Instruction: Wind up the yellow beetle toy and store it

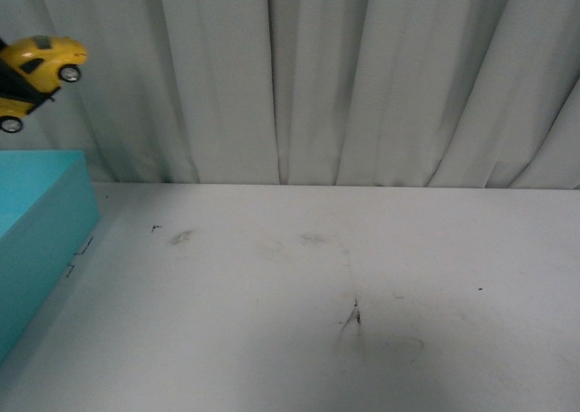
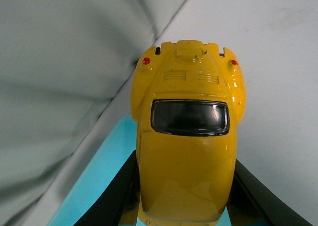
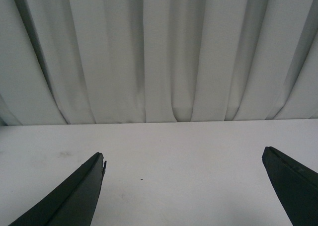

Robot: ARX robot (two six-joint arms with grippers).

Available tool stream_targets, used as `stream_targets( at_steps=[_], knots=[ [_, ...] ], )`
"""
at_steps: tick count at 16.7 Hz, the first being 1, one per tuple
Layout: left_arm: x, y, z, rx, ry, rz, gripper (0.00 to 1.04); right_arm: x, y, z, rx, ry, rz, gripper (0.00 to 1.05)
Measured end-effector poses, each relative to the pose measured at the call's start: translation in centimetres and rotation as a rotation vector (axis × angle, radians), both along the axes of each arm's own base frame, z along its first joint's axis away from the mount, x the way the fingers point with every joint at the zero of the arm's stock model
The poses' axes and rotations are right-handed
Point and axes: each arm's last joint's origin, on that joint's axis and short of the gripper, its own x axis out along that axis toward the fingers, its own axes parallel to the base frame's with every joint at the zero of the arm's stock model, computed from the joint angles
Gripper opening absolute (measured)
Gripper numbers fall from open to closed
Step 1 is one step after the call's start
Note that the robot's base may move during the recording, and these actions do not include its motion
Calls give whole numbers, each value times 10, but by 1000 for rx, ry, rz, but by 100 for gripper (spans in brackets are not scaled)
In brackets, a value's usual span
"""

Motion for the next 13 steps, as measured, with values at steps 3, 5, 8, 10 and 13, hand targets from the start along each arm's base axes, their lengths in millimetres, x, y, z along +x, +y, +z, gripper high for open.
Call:
stream_targets(
  at_steps=[3,5,8,10,13],
  knots=[
    [-19,39,-3,-13,-20,268,41,0,0,0,0,0,0,98],
    [-34,52,-15,-35,-11,413,41,0,0,0,0,0,0,98],
    [-44,68,-60,-48,75,654,41,0,0,0,0,0,0,98],
    [-44,74,-82,-52,114,740,41,0,0,0,0,0,0,98],
    [-43,83,-120,-47,142,872,41,0,0,0,0,0,0,98]
  ],
)
